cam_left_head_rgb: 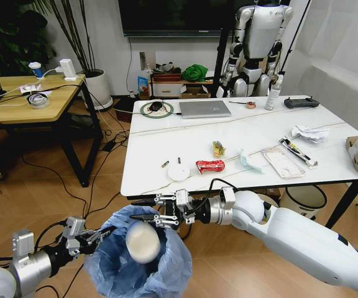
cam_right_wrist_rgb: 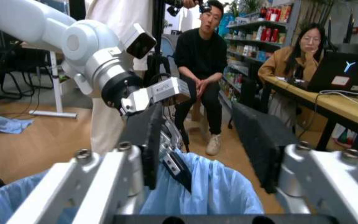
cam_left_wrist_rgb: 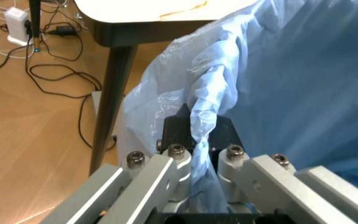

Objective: Pick up the trash bin and place the trash from the table into it.

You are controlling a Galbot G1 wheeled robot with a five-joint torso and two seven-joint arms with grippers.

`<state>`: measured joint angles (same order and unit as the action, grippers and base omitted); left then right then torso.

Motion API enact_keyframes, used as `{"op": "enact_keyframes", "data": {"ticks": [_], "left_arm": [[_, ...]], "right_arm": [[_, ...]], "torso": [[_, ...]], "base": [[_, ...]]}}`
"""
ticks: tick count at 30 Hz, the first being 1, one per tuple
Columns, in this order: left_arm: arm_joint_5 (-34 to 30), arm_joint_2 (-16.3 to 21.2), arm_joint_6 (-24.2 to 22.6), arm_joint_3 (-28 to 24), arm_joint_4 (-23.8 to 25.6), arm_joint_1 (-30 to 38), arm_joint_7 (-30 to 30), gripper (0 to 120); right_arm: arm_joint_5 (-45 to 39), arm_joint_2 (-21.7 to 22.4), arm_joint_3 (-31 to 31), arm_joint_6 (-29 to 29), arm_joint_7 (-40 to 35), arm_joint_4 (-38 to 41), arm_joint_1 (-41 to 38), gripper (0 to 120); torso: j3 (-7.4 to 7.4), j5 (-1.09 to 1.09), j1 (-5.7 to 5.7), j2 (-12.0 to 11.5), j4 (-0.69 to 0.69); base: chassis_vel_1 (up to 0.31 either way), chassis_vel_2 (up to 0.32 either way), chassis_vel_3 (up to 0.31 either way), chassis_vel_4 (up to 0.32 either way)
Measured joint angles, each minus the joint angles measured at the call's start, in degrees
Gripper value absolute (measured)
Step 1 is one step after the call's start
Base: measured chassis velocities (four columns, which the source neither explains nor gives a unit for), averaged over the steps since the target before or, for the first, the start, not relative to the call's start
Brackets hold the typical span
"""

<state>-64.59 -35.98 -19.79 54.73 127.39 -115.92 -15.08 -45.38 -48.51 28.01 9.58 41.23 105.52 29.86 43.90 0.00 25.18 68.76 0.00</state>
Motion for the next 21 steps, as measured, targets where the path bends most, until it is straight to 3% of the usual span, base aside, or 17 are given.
{"op": "enact_keyframes", "data": {"ticks": [7, 14, 21], "left_arm": [[0.7, -0.4, 0.0, 0.0, -0.3, -0.2, -0.1, 0], [1.3, -0.7, 0.0, 0.2, -0.4, -0.5, -0.4, 0], [1.4, -0.8, 0.1, 0.7, -0.1, -0.7, -0.7, 0]], "right_arm": [[-0.9, 0.1, -2.5, 0.0, -1.8, -0.1, 0.6, 72], [-1.8, 0.2, -5.2, -0.2, -24.2, 0.7, 2.4, 99], [-1.8, -1.0, -4.2, -2.6, -35.7, 0.0, 1.4, 100]], "torso": [[0.0, 0.0, 0.0, 0.0, 0.0], [0.0, 0.0, 0.0, 0.0, -0.01], [0.0, 0.0, 0.0, 0.0, -0.01]], "base": [[0.0, 0.0, 0.0, 0.0], [0.0, 0.0, 0.0, 0.0], [0.0, 0.0, 0.0, 0.0]]}}
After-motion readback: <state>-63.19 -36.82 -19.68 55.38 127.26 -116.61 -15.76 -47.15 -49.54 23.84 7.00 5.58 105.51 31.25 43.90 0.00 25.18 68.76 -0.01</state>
